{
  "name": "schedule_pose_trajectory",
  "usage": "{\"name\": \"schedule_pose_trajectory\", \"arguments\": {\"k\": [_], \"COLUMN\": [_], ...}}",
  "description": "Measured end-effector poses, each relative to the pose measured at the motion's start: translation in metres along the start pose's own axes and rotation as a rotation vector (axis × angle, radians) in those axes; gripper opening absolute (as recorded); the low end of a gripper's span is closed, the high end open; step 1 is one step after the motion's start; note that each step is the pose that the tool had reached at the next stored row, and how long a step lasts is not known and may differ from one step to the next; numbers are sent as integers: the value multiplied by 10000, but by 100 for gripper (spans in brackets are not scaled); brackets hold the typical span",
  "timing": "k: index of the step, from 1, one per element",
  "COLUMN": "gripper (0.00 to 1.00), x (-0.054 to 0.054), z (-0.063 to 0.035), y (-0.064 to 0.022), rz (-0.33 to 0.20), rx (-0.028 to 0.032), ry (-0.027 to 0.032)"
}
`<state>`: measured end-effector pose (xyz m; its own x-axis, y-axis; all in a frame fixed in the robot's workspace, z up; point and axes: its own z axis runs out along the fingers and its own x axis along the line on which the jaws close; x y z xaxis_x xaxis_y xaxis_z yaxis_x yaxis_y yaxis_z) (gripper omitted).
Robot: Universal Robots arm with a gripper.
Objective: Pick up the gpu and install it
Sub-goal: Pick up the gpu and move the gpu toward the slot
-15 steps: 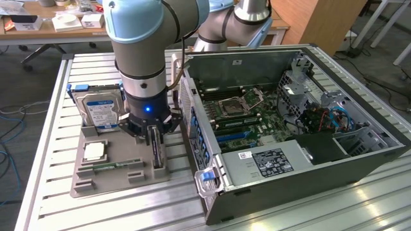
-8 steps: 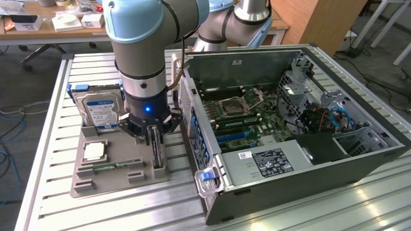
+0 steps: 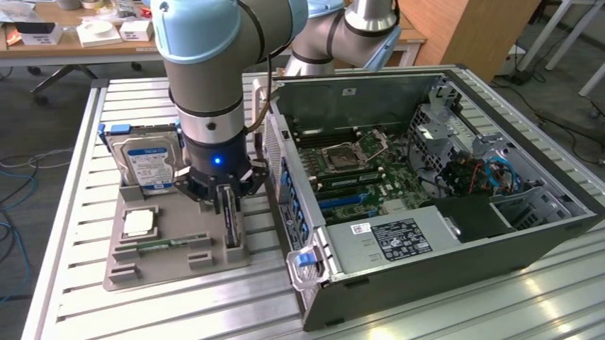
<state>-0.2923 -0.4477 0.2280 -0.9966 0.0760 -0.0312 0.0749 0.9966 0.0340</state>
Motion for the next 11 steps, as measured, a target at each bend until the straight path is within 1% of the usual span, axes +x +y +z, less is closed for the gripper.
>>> {"name": "schedule_pose_trajectory", "arguments": {"k": [3,5,11], "gripper": [37,26,26], "x": [0,0,0], "z": [0,0,0], "y": [0,0,0], "rz": [0,-1,-1], "rx": [0,1,0], "ry": [0,0,0]}}
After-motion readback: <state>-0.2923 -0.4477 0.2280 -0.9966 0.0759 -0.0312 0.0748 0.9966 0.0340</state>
